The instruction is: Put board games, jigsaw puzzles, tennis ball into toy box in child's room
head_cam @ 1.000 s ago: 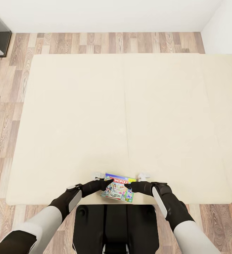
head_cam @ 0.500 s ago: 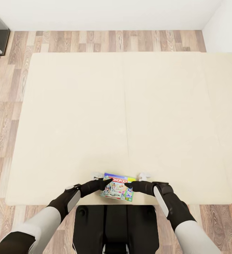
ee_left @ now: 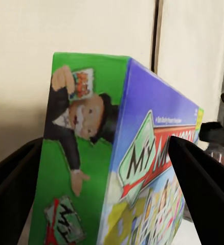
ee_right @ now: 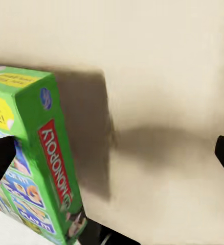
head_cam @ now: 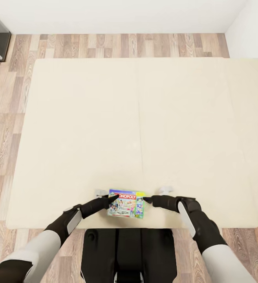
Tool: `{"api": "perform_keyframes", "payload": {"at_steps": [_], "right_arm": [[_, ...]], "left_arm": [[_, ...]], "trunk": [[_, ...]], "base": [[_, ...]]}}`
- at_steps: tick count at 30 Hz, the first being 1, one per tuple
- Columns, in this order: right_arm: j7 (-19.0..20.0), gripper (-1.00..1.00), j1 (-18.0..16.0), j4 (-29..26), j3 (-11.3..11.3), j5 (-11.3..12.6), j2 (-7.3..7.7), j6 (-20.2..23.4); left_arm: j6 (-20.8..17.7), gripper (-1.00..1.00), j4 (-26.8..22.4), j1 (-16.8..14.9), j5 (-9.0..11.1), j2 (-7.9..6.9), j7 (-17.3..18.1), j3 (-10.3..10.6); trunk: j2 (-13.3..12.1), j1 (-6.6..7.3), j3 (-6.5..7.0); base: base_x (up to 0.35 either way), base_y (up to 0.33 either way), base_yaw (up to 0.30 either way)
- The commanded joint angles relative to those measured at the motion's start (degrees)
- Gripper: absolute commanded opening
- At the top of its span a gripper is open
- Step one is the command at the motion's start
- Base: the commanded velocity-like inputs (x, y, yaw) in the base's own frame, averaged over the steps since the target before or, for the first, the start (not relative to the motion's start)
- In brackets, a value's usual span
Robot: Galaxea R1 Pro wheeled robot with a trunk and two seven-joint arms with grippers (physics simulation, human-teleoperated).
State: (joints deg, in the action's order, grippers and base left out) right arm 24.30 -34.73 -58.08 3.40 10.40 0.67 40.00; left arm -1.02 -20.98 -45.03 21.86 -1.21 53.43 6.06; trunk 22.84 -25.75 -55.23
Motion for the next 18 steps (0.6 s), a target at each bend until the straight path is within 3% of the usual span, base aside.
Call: {"api": "perform_keyframes", "payload": {"at_steps": [1,3,7,8,10,11,14,18], "right_arm": [[-3.8,1.00,0.0,-0.8,0.0,-1.1,0.43,0.3],[-3.8,1.00,0.0,-1.4,0.0,-0.7,0.84,0.7],[-3.5,1.00,0.1,-4.4,0.0,1.1,3.38,2.2],[-3.5,1.00,0.1,-4.4,0.0,1.1,3.38,2.2],[-2.8,1.00,0.4,-6.2,0.0,2.4,4.94,2.6],[-2.8,1.00,0.4,-6.2,0.0,2.4,4.94,2.6],[-1.1,1.00,1.6,-8.9,-0.1,4.7,7.02,2.9],[0.1,1.00,2.9,-12.0,-0.6,6.4,8.62,3.1]], "left_arm": [[0.0,-1.00,-0.1,0.0,0.6,-0.33,2.0,-0.1],[0.0,-1.00,-0.1,0.0,0.6,-0.59,2.6,-0.9],[-0.1,-1.00,-0.1,0.1,0.5,-1.50,4.2,-3.6],[-0.1,-1.00,-0.1,0.1,0.5,-1.50,4.2,-3.6],[-0.1,-1.00,-0.2,0.1,0.5,-1.85,4.5,-4.4],[-0.1,-1.00,-0.2,0.1,0.5,-1.85,4.5,-4.4],[-0.2,-1.00,-0.2,0.1,0.5,-2.23,4.8,-5.1],[-0.2,-1.00,-0.2,0.1,0.5,-2.91,5.0,-5.5]], "trunk": [[0.1,-0.04,-0.05],[0.1,-0.04,-0.05],[0.1,-0.04,-0.05],[0.1,-0.04,-0.05],[0.1,-0.04,-0.05],[0.1,-0.04,-0.05],[0.1,-0.04,-0.05],[0.1,-0.04,-0.05]], "base": [[0.000,0.000,0.000],[0.000,0.000,0.000],[0.000,0.000,0.000],[0.000,0.000,0.000],[0.000,0.000,0.000],[0.000,0.000,0.000],[0.000,0.000,0.000],[0.000,0.000,0.000]]}}
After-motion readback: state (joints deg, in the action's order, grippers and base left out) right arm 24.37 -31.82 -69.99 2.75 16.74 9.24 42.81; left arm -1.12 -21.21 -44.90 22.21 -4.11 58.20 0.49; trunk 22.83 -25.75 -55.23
